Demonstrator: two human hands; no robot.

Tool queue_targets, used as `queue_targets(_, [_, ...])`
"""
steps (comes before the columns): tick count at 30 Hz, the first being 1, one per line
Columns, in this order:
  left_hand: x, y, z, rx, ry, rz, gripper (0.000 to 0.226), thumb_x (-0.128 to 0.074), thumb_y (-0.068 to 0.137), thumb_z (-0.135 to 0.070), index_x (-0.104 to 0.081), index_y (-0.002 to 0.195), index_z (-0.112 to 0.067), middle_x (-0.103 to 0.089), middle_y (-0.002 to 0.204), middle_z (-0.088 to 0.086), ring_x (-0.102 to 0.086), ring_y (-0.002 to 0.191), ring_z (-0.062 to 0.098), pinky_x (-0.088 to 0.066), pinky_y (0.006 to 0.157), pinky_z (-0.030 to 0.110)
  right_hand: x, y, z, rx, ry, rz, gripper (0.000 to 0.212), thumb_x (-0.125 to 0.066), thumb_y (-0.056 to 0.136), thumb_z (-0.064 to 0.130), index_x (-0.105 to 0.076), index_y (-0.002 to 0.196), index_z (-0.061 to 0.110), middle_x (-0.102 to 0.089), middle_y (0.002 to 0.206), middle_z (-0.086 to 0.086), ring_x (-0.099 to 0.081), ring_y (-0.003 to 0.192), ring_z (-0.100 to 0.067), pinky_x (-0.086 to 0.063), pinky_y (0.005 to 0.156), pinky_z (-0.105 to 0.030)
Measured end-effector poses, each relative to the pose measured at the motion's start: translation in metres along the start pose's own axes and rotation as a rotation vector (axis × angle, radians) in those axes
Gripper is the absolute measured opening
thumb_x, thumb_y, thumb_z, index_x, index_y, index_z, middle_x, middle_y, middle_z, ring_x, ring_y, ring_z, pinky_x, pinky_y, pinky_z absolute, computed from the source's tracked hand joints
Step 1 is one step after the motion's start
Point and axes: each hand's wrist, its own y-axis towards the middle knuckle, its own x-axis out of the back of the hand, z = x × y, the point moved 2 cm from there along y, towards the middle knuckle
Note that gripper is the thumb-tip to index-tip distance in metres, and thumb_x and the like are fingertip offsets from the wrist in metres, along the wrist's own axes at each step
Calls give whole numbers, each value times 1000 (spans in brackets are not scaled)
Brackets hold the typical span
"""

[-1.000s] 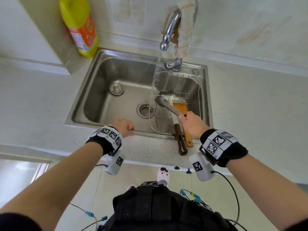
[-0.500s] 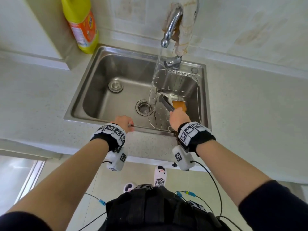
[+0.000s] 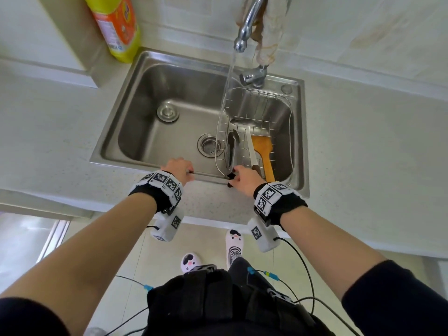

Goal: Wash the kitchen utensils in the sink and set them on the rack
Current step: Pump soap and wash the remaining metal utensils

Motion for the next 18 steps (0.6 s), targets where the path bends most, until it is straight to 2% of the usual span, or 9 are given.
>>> queue_targets(2, [2, -3, 3, -15, 19, 5, 26, -53, 91, -21, -62, 115, -16, -53, 120, 11, -49, 115, 31, -41, 101, 46, 5, -4, -1, 47, -24, -20, 37, -48, 97, 17, -47, 132, 6, -55, 128, -14, -53, 116, -26, -42, 100, -34])
queue_targets(5, [-4, -7, 2, -72, 60, 66, 26, -49, 92, -18, -63, 115, -15, -57, 120, 11, -54, 112, 30, -43, 99, 38, 18, -10, -9, 71, -25, -81, 35, -44, 97, 15, -49, 132, 10, -55, 128, -11, -54, 115, -23, -43, 101, -33])
queue_targets(8, [-22, -12, -2, -120, 14, 178, 23, -58, 88, -21, -65, 109, -16, -62, 118, 7, -57, 109, 26, -43, 95, 32, 37, -13, -20, 61, -85, -188, 34, -41, 97, 9, -50, 130, 9, -54, 128, -10, -53, 115, -23, -41, 101, -28])
queue_targets(10, [-34, -18, 1, -116, -10, 226, 25, -64, 84, -22, -65, 109, -17, -63, 116, 4, -58, 108, 23, -43, 95, 31, 48, -12, -21, 38, -128, -237, 35, -40, 96, 4, -50, 129, 5, -53, 127, -10, -52, 115, -25, -38, 95, -22])
queue_targets(11, [-38, -21, 4, -111, -9, 242, 26, -66, 83, -22, -66, 109, -17, -64, 116, 3, -58, 108, 22, -44, 95, 31, 53, -10, -21, 18, -137, -275, 35, -40, 96, 4, -50, 129, 5, -52, 129, -12, -52, 115, -27, -38, 96, -23])
queue_targets(14, [-47, -38, 21, -100, 10, 243, 25, -68, 82, -20, -67, 107, -17, -67, 112, 2, -62, 103, 21, -47, 96, 31, 58, -8, -9, -25, -159, -352, 36, -42, 95, 7, -48, 131, 7, -51, 131, -16, -52, 117, -30, -41, 101, -38])
queue_targets(18, [-31, -68, 62, -53, -5, 142, 23, -64, 84, -12, -70, 106, -16, -70, 108, 3, -64, 100, 21, -47, 96, 31, 61, -8, 49, 63, -204, -433, 37, -42, 96, 6, -42, 133, 4, -51, 130, -18, -51, 117, -32, -41, 98, -38])
